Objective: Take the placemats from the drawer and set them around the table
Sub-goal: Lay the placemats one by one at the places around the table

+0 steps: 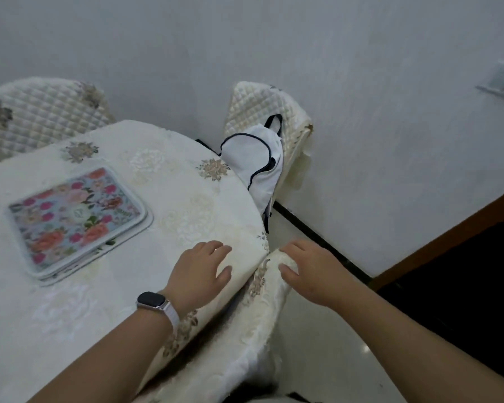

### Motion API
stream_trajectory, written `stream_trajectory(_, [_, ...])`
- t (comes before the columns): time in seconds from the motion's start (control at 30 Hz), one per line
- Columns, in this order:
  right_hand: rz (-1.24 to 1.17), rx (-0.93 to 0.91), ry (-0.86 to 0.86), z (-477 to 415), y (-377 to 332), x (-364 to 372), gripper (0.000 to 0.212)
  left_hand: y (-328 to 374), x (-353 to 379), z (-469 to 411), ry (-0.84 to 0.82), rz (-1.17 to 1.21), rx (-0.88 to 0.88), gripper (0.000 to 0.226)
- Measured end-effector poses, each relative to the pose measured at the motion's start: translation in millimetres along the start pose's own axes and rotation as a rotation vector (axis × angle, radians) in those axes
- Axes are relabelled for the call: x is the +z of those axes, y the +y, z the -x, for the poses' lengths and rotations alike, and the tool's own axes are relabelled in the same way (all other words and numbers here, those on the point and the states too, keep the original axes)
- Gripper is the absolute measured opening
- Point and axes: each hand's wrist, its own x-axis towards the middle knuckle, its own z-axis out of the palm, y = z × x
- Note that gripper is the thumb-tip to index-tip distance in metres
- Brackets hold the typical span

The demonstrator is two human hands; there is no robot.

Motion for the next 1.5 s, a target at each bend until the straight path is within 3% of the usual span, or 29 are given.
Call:
stream_trajectory(0.27, [0.056, -0.206, -0.075, -83, -30, 10, 0.043, -64, -10, 17, 0.077, -0.012, -0.242, 0.049])
stream_trajectory(0.6, [0.013, -0.527, -0.285, -180, -77, 57, 0.045, -122, -26, 50, 0.127, -0.051, -0.647, 0.045])
stream_trajectory(0.87, [-0.030, -0.627, -0.385, -256, -114, 86, 0.047, -173, -35, 67, 0.142, -0.096, -0.918, 0.045])
stream_trajectory(1.13, [-0.191, -0.429, -0.472, -320, -163, 121, 0.051, -229, -26, 73, 0.245, 0.187, -1.281, 0.047])
stream_trajectory(1.33, [-0.394, -0.184, -0.552, -353, -200, 146, 0.062, -275, -17, 74, 0.226, 0.312, -1.397, 0.052])
stream_trajectory(1.5, [-0.485, -0.069, -0.520, -377, -215, 168, 0.050, -302, -7, 68, 0.353, 0.377, -1.472, 0.058])
